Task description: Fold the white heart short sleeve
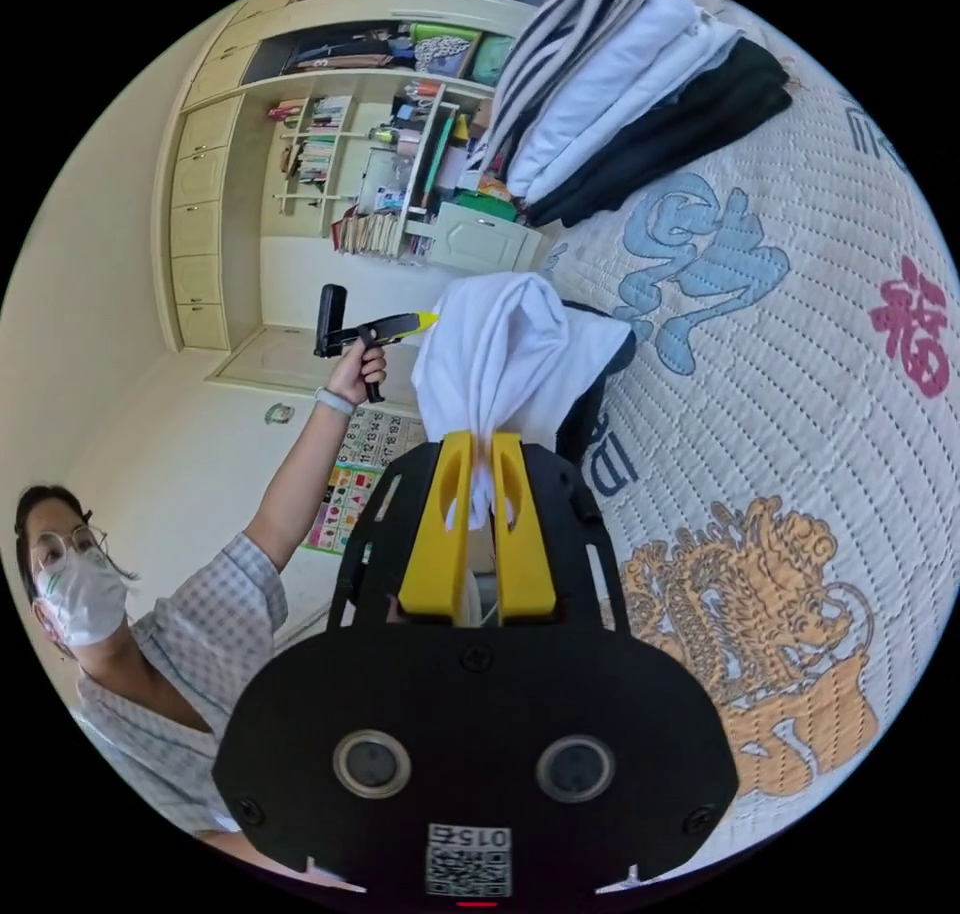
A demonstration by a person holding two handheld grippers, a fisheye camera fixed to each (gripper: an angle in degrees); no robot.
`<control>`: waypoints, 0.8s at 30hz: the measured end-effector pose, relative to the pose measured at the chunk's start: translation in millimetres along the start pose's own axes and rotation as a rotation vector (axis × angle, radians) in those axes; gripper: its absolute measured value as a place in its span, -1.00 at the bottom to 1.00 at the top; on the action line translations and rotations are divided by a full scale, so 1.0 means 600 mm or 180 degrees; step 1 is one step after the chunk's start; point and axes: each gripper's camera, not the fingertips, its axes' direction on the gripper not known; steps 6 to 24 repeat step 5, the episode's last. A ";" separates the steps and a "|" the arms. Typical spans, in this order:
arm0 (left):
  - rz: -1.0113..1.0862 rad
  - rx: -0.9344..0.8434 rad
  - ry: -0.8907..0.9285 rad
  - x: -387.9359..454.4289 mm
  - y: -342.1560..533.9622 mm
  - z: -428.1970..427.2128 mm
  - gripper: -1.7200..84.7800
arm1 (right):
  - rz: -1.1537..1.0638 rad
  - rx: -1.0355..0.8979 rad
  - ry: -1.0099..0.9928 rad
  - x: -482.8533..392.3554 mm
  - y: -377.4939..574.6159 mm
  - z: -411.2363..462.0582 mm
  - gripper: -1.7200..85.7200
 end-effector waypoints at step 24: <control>0.0271 0.1109 -0.0066 0.069 0.031 -0.111 -0.84 | -0.0181 0.0192 0.0562 -0.037 0.000 -0.099 -0.79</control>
